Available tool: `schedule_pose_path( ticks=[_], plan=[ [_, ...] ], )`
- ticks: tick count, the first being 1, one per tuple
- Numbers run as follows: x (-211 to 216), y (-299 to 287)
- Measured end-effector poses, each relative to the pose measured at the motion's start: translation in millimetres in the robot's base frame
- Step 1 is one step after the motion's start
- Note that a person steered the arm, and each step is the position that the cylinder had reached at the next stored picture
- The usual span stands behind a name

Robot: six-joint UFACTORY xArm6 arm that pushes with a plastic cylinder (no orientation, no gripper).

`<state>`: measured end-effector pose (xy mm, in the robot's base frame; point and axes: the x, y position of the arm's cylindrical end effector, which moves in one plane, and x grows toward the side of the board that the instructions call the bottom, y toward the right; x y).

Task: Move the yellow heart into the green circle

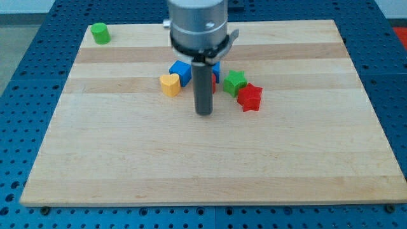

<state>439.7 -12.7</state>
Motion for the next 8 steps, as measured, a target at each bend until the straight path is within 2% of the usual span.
schedule_pose_path(
  ticks=[3, 5, 6, 7, 8],
  plan=[
    [-52, -76],
    [-49, -141],
    [-70, -171],
    [-99, -173],
    [-110, -162]
  ],
)
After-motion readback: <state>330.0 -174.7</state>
